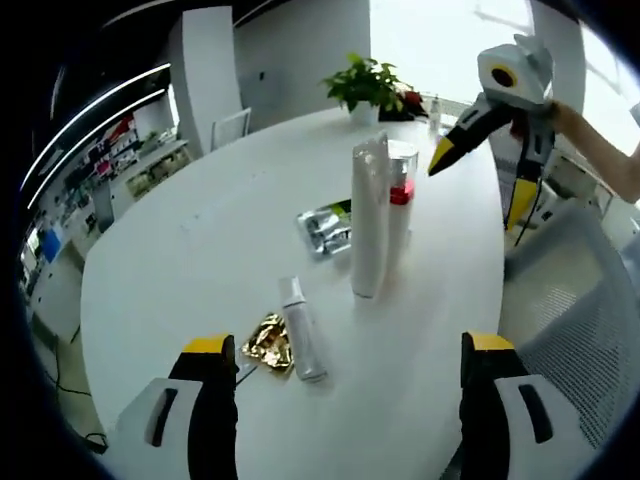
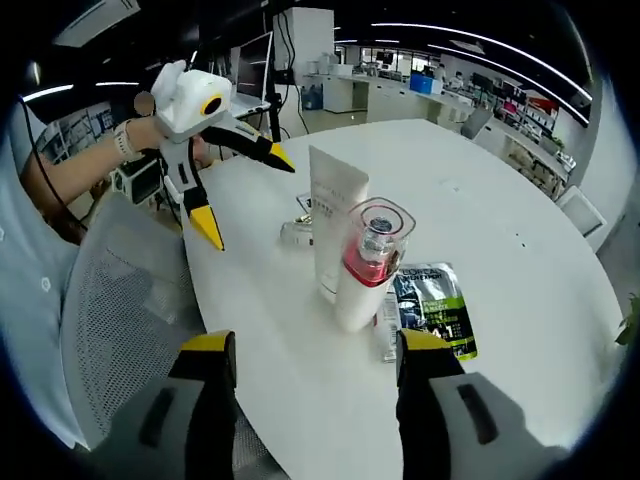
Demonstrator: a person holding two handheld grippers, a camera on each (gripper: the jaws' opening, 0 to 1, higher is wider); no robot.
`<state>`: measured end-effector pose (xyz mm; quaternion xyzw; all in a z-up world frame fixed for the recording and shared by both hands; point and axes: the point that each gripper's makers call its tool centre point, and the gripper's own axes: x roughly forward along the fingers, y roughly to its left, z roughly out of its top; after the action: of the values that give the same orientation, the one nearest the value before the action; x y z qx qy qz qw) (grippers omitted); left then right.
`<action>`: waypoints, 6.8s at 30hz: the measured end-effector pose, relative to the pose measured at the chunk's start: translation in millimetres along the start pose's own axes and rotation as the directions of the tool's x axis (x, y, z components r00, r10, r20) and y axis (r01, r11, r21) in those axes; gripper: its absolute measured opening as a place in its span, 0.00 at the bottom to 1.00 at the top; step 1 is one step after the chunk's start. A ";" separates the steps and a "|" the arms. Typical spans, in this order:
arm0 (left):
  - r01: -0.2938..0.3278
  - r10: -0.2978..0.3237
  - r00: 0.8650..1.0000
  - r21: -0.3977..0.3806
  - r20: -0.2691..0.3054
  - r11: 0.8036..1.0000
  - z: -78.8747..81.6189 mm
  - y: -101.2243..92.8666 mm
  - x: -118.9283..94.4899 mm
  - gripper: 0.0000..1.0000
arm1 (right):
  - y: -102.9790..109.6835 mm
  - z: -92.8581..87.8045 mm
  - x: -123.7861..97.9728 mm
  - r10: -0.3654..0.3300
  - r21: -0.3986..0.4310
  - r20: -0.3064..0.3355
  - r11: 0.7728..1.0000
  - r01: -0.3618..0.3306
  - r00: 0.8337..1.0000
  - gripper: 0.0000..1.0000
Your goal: Arrange the skincare products in the storage area until every visible bottle or jar stands upright without overlapping.
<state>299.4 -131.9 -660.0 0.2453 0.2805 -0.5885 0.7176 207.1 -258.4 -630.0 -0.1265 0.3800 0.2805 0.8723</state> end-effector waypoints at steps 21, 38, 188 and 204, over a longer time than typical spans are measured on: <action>0.022 -0.019 0.993 0.026 -0.117 0.999 -8.4 19.0 38.0 0.53 | 5.4 -8.4 0.8 0.020 0.036 0.011 0.999 -0.020 1.000 0.55; 0.028 -0.020 0.976 0.035 -0.217 0.999 -22.1 30.0 66.0 0.43 | 10.2 -14.2 2.1 0.044 0.055 0.013 0.997 -0.045 0.999 0.51; 0.245 -0.148 0.945 -0.328 0.292 0.912 39.1 -93.2 -30.7 0.16 | 47.3 65.1 24.6 -0.010 0.581 0.737 0.520 -0.626 0.676 0.30; 0.288 -0.196 0.934 -0.305 0.297 0.908 41.4 -103.7 -25.9 0.16 | 48.3 71.2 14.6 -0.006 0.557 0.763 0.513 -0.653 0.646 0.22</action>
<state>198.3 -161.2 -614.5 0.0000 0.3108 -0.6424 0.7005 229.1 -182.6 -592.7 0.4727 0.1309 0.2762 0.8265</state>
